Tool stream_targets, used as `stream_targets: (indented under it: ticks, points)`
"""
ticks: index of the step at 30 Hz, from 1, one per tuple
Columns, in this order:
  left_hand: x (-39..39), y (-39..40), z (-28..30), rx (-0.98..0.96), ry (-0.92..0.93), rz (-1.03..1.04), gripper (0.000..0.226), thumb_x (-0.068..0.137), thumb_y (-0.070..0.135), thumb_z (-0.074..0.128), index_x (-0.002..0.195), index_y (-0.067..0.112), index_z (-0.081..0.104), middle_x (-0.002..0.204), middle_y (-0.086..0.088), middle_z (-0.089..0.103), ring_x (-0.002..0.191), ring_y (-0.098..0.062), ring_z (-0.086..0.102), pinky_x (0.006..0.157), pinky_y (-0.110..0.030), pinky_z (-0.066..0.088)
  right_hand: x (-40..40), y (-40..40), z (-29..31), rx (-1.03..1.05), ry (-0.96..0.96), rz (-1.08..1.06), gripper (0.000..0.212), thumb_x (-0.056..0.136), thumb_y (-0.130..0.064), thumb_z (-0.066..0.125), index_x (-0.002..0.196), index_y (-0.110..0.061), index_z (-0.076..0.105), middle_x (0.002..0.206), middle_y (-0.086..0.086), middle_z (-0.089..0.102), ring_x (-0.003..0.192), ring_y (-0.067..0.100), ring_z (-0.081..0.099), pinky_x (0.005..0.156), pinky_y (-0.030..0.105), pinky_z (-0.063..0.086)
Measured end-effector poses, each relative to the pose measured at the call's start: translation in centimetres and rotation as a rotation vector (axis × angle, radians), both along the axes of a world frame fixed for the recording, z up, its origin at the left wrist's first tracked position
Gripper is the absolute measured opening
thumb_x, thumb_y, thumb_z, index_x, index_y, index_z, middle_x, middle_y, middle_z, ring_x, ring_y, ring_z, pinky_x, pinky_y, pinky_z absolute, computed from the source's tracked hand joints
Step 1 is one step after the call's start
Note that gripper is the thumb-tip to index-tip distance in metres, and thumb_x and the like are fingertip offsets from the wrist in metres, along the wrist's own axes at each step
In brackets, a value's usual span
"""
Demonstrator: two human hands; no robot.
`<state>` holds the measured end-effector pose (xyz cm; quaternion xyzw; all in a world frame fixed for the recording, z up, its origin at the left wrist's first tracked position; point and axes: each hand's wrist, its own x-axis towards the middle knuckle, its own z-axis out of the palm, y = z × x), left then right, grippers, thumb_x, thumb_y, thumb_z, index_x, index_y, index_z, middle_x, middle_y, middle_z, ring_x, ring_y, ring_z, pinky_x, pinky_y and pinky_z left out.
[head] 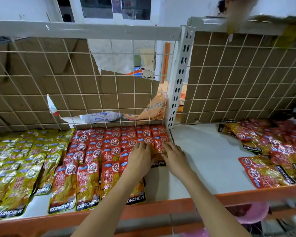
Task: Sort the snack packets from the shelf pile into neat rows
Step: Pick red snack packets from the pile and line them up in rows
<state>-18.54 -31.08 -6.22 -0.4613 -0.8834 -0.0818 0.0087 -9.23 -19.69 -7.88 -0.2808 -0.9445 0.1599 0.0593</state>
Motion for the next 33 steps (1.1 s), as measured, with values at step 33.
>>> stream_targets:
  ticks: [33]
  points:
    - [23.6,6.2,1.3,0.154,0.049,-0.390,0.047,0.069,0.049,0.041,0.086,0.019,0.073,0.079,0.001,0.069,0.074,-0.022,0.068,0.063,-0.032,0.054,34.0,3.2,3.1,0.079,0.060,-0.330,0.043,0.097,-0.040,0.044,0.135,-0.021,0.046,0.135,-0.004,0.050,0.124,0.018,0.046,0.098,0.031,0.039]
